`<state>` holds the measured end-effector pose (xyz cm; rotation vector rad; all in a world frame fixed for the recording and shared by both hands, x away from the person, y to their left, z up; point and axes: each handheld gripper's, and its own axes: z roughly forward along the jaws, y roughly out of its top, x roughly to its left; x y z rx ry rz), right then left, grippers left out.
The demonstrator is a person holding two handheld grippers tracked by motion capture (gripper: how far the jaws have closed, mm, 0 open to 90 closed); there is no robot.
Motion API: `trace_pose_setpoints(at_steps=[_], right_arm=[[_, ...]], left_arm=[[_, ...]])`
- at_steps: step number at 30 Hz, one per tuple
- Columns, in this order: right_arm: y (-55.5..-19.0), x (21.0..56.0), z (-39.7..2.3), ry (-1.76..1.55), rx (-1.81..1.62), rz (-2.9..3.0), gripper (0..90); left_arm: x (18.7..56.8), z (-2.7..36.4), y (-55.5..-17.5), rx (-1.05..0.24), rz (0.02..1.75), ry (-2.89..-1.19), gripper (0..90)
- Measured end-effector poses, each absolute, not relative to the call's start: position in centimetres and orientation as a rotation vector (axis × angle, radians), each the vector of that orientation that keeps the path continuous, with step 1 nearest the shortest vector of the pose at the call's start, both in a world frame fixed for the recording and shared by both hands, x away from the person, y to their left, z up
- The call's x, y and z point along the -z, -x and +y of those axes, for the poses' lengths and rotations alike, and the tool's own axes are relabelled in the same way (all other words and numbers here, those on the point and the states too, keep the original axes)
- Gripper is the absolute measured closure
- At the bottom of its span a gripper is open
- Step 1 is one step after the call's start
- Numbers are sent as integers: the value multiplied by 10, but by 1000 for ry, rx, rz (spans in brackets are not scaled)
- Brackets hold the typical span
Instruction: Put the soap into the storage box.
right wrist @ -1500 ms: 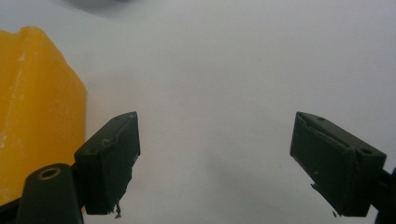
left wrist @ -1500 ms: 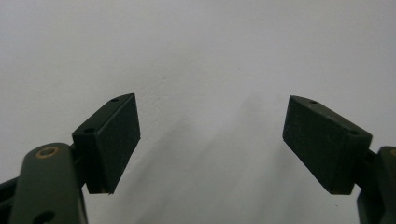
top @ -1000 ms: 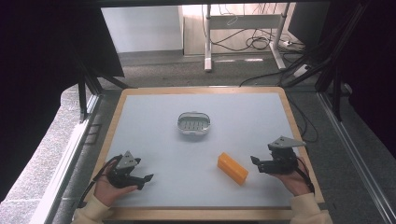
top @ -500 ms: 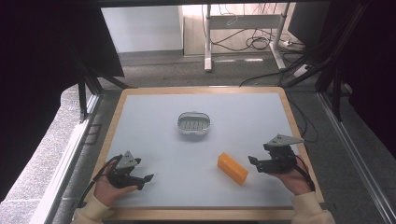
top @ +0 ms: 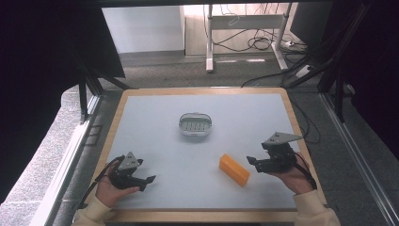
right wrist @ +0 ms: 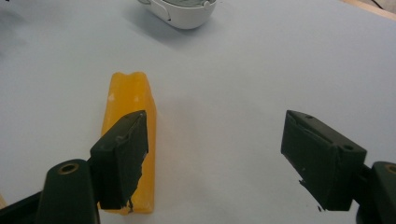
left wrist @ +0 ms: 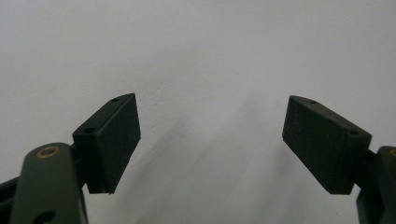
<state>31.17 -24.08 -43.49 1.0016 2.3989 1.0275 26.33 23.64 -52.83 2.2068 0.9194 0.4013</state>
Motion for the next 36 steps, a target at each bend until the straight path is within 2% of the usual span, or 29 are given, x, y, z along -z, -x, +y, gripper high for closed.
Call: trace_pose_setpoints(at_steps=[15,36], right_arm=[[-317,423,-222,-949,-984,2466,226],[-313,430,-187,-899,-896,2619,279]], left_arm=[[527,238,-263,-406,923,-2194,192],[525,236,-261,-404,907,-2202,193]])
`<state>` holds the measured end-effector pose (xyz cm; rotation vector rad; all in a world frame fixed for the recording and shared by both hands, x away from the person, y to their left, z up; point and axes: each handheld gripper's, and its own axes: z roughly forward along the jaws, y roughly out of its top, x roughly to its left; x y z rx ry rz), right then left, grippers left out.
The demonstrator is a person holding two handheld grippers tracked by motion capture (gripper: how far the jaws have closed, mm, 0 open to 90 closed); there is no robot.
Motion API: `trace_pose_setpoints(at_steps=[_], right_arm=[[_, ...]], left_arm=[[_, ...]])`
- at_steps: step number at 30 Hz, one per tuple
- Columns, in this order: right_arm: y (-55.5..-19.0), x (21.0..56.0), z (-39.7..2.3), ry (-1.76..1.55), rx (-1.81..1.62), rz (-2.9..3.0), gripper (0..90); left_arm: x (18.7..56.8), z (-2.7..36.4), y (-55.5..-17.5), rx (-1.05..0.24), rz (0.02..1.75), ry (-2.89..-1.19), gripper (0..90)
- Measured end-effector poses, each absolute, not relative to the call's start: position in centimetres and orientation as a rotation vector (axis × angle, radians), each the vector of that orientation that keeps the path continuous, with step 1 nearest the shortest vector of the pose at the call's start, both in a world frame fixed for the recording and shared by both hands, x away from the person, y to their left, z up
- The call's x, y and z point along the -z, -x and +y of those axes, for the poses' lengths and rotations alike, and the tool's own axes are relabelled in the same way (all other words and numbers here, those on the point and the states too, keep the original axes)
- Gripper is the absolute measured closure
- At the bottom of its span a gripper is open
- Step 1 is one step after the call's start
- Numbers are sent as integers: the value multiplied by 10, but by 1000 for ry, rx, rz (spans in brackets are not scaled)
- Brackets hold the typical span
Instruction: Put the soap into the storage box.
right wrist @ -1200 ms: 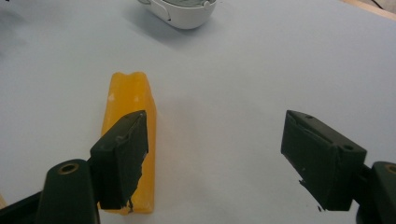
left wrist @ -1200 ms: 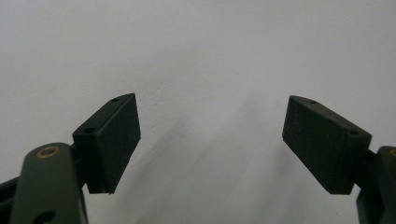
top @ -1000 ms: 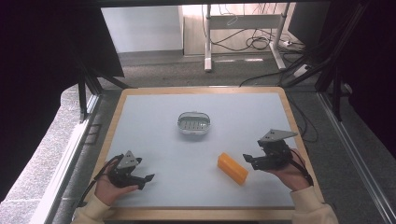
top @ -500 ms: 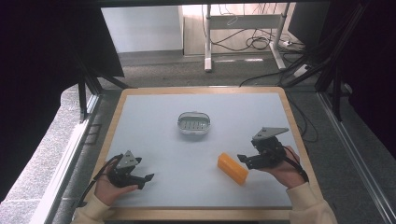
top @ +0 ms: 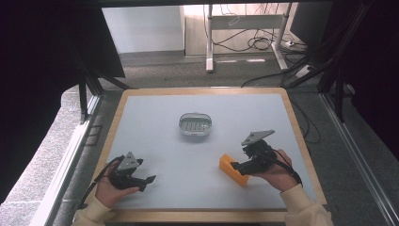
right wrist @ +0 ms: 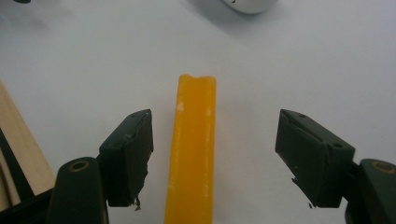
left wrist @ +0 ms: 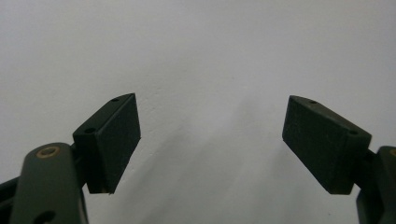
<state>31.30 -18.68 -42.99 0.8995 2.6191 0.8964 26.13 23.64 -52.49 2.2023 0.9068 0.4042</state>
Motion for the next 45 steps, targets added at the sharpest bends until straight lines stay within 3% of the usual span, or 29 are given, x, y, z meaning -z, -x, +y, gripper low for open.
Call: trace_pose_setpoints(at_steps=[21,45], right_arm=[[-323,457,-160,-918,-652,2749,303],[-329,476,-146,-966,-414,2826,604]], left_arm=[[525,235,-261,-405,899,-2215,192],[525,235,-261,-406,893,-2216,192]])
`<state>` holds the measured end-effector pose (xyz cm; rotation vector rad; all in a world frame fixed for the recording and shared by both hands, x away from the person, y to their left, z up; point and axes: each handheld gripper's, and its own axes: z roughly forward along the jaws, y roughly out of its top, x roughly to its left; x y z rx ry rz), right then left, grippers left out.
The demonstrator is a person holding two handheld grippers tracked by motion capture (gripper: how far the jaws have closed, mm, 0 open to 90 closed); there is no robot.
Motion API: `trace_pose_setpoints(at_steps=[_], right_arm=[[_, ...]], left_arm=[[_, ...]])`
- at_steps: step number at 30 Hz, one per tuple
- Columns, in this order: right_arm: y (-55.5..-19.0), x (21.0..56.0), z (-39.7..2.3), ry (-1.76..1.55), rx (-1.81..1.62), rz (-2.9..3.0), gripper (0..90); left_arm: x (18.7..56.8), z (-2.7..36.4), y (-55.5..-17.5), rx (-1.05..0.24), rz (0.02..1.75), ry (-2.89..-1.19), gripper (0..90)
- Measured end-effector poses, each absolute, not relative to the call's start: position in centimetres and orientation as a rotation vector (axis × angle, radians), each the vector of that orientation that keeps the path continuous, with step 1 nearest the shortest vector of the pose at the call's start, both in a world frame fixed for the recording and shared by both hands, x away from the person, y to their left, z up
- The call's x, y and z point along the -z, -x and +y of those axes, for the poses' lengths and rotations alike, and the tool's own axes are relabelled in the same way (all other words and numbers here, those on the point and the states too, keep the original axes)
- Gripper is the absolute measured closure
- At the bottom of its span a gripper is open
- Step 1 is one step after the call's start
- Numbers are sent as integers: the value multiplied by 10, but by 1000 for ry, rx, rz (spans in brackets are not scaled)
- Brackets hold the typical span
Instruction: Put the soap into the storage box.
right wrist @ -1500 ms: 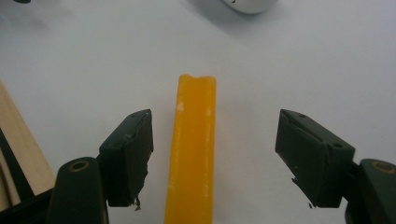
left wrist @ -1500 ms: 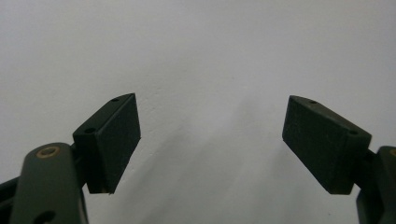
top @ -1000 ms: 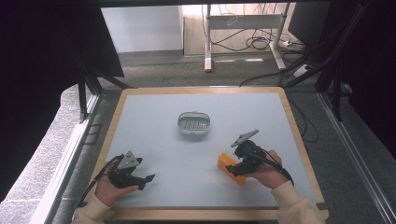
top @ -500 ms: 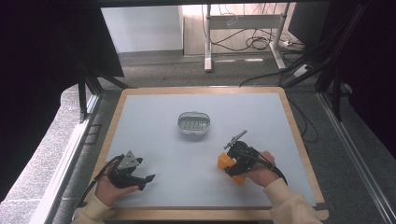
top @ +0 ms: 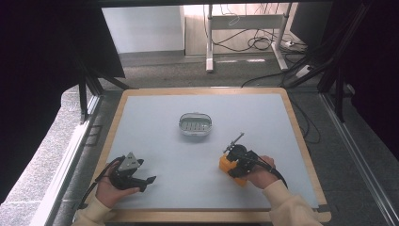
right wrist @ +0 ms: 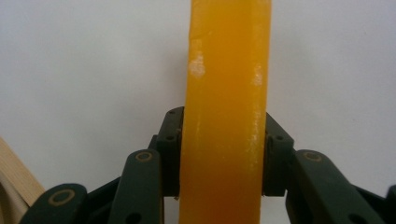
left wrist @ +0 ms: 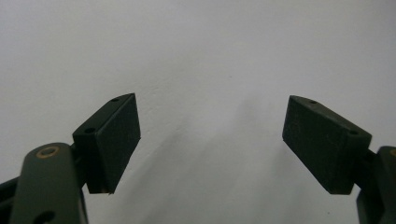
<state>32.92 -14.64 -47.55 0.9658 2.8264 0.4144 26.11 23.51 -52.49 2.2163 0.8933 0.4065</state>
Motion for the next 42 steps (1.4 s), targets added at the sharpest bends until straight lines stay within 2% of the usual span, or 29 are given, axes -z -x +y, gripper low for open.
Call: trace_pose_setpoints(at_steps=[42], right_arm=[[-330,448,-154,-860,-507,2815,617]], left_arm=[[527,234,-262,-405,886,-2232,192]])
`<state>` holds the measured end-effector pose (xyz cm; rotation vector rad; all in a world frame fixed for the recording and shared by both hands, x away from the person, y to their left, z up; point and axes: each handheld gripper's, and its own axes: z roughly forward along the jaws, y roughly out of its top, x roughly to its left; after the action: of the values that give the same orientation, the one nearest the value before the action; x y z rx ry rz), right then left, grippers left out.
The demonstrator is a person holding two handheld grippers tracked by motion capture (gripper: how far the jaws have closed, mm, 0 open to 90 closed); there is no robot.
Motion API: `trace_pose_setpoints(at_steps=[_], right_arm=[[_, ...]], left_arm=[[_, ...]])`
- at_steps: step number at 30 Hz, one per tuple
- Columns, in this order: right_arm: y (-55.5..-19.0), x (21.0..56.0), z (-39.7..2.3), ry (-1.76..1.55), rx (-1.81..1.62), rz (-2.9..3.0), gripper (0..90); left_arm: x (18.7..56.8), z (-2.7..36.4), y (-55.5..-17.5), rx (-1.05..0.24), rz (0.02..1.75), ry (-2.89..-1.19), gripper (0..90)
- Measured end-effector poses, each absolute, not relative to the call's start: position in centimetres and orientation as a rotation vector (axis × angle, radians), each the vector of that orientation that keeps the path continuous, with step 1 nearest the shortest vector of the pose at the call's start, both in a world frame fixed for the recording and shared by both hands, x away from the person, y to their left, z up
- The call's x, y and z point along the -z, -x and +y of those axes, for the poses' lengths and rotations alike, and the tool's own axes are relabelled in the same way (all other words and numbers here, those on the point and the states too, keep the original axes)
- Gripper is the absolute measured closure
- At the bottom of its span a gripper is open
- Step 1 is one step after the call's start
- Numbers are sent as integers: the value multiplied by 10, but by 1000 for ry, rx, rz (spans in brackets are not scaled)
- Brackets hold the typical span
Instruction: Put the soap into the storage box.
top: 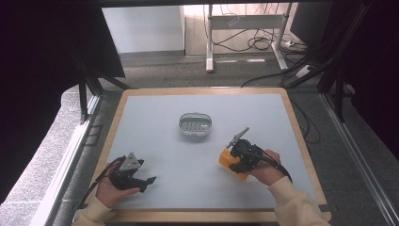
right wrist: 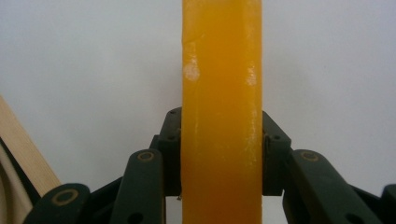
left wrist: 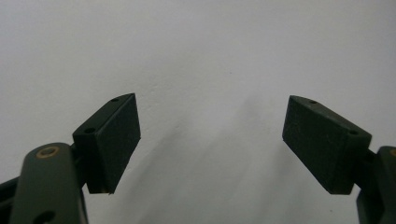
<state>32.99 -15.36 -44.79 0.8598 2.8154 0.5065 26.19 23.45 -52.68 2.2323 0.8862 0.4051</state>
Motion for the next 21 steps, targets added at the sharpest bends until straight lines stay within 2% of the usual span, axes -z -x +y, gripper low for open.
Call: trace_pose_setpoints(at_steps=[21], right_arm=[[-342,424,-144,-739,-520,2818,617]], left_arm=[[526,235,-262,-406,885,-2229,192]])
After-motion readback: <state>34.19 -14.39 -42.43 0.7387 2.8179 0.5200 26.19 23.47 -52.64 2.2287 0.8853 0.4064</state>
